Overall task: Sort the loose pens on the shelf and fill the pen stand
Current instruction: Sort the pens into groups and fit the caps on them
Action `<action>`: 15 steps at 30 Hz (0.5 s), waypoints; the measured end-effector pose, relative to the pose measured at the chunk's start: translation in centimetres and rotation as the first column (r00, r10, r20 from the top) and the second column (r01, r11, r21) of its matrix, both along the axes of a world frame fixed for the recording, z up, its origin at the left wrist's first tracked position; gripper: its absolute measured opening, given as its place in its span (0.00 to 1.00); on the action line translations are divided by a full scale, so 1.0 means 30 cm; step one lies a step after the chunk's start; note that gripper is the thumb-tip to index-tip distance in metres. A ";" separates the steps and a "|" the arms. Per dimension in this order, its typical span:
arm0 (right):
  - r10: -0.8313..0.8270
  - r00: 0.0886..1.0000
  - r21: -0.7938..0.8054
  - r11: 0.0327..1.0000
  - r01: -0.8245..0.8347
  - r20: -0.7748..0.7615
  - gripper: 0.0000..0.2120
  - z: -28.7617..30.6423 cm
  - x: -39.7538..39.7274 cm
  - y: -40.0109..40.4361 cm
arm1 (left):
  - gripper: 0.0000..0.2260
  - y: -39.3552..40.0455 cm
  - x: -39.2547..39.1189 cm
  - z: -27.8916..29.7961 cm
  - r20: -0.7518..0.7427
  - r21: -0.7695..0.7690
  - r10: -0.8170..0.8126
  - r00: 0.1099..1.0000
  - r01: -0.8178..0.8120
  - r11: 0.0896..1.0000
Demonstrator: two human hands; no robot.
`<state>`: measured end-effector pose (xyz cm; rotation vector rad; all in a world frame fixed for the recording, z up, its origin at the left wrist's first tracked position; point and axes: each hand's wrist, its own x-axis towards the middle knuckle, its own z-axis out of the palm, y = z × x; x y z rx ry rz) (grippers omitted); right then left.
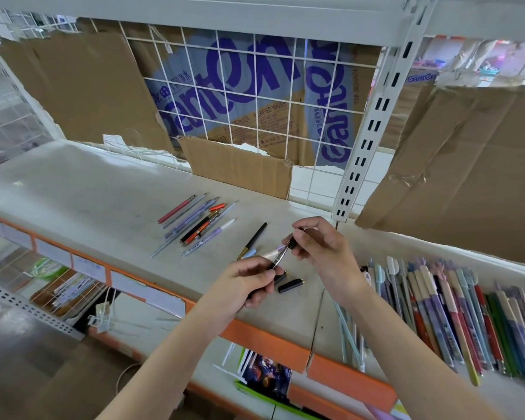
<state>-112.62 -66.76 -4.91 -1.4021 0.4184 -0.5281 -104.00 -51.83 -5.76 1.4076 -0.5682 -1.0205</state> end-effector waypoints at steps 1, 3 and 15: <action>-0.018 1.000 0.010 1.000 0.018 0.008 0.05 0.002 0.001 -0.001 | 0.07 0.000 -0.001 0.001 -0.001 -0.006 0.002 1.000 -0.002 1.000; -0.053 0.998 0.039 0.998 0.052 0.026 0.05 0.009 0.001 -0.007 | 0.09 -0.001 -0.005 0.002 -0.007 -0.019 0.001 1.000 -0.001 1.000; 0.047 0.998 0.000 0.999 -0.047 -0.039 0.05 -0.016 0.006 0.036 | 0.08 -0.011 -0.035 -0.010 -0.069 -0.052 0.136 0.988 -0.139 0.989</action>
